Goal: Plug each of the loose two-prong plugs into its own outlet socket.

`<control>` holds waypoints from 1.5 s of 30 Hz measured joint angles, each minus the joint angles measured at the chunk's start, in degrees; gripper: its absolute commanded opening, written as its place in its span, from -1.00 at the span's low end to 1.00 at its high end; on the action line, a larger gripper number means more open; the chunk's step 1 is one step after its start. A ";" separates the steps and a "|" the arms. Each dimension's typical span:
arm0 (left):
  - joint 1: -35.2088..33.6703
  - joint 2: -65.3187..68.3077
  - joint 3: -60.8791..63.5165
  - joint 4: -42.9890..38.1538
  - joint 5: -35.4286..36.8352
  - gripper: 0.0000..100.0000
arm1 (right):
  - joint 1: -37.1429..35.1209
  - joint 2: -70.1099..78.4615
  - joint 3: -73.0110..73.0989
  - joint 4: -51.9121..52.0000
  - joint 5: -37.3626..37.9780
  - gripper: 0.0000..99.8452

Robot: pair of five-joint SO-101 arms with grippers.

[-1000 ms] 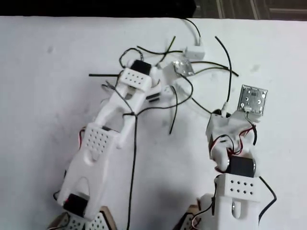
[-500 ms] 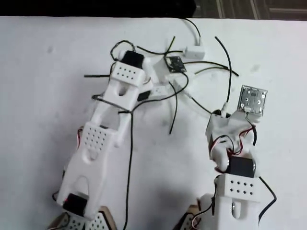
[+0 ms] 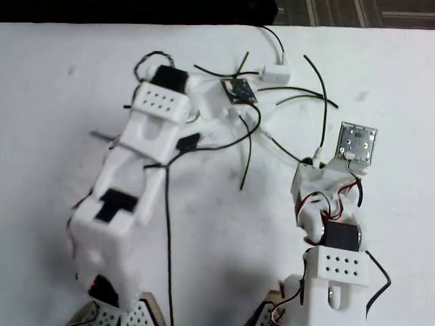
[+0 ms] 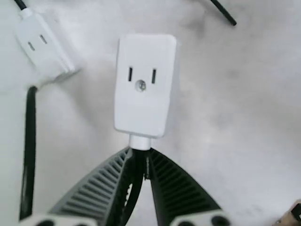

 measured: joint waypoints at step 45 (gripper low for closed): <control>-23.91 -39.74 59.60 -42.90 9.93 -0.46 | 0.00 0.00 0.70 -0.18 0.00 -0.97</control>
